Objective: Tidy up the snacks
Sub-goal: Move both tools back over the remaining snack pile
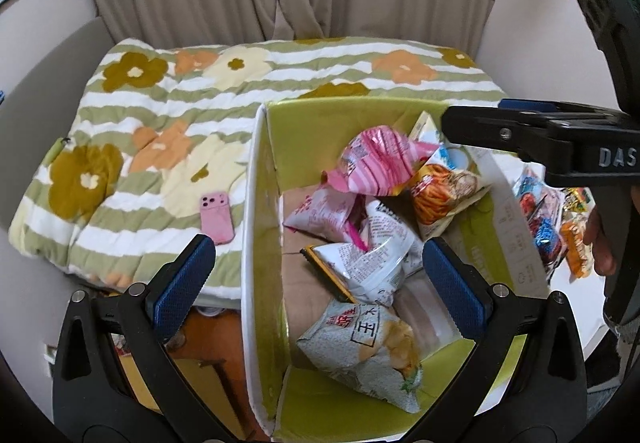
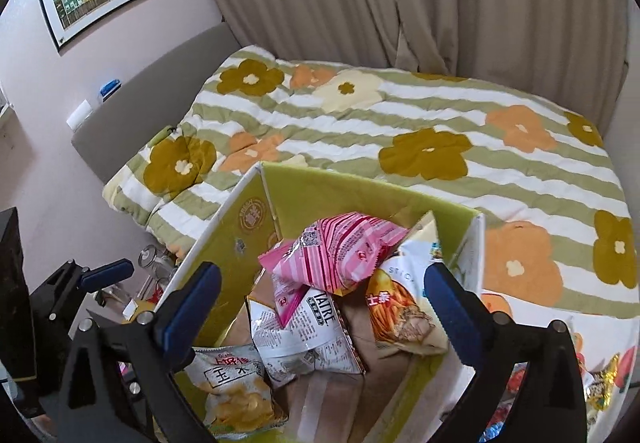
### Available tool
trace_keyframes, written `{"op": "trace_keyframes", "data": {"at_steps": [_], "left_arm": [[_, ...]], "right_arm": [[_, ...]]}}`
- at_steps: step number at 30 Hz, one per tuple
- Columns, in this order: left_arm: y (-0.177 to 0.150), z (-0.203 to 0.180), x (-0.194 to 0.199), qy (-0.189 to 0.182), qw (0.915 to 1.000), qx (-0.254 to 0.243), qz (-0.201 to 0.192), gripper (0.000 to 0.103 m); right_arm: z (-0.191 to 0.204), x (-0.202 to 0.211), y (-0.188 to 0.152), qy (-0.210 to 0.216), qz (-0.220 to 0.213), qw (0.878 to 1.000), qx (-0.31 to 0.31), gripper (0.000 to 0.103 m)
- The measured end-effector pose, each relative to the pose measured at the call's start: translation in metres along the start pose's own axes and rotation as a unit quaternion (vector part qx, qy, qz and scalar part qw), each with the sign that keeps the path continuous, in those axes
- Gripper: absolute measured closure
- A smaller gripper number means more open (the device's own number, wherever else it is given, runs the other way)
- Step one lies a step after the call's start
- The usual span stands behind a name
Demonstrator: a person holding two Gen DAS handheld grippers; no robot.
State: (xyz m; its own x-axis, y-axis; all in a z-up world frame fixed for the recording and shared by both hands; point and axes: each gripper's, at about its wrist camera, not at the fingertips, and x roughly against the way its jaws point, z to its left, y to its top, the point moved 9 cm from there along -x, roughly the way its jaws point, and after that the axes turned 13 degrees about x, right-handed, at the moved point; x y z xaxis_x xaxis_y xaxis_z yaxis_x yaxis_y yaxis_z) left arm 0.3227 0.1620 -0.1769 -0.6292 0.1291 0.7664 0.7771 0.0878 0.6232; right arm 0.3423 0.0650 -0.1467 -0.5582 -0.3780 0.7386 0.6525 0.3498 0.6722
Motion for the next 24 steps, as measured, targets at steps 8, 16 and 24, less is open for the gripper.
{"op": "trace_keyframes", "data": {"at_steps": [8,16,24], "left_arm": [[0.009,-0.023,0.028,-0.008,0.9996,-0.009,-0.025,0.000],[-0.004,-0.078,0.064,-0.029,0.9985,-0.002,-0.047,0.000],[-0.043,-0.157,0.083,-0.030,0.9974,0.008,-0.065,0.000]], "right_arm": [[-0.005,0.049,-0.001,-0.023,-0.027,0.999,-0.011,0.002],[-0.034,0.119,-0.028,-0.035,-0.049,0.998,-0.028,0.002],[-0.086,0.188,-0.090,-0.082,-0.057,0.994,-0.031,0.002]]}}
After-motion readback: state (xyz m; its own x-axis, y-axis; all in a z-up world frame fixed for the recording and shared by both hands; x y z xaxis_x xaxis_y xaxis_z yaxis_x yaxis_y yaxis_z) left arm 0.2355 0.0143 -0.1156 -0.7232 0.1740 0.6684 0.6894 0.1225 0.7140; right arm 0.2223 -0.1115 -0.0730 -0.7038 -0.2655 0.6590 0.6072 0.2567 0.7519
